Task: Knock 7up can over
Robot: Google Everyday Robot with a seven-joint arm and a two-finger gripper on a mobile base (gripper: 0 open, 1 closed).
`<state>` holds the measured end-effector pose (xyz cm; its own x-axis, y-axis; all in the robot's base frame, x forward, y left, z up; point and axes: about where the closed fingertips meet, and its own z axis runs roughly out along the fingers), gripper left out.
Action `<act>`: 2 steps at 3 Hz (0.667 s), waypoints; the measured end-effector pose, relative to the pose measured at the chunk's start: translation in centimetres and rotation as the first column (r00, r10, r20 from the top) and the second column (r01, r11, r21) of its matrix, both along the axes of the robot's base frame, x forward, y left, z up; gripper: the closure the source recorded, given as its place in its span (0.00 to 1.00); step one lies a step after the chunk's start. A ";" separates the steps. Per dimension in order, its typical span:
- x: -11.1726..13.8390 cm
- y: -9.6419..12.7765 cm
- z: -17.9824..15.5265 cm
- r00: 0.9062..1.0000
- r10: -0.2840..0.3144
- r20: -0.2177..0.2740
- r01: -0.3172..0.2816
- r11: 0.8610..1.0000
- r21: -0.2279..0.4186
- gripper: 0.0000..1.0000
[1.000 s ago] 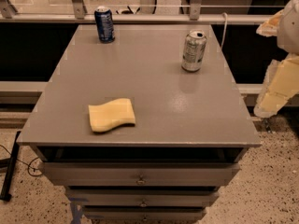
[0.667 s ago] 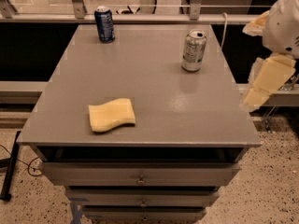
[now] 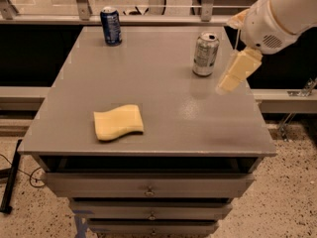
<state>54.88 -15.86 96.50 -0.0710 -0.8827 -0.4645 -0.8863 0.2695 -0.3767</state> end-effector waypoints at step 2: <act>8.9 -1.5 -2.6 0.991 -0.105 0.087 0.089 0.981 0.171 0.00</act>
Offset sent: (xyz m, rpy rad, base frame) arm 0.1403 -0.0358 -0.0435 0.2705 -0.1437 -0.1817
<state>63.77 -17.34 93.85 -0.1013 -0.7837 -0.6128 -0.8151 0.4186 -0.4005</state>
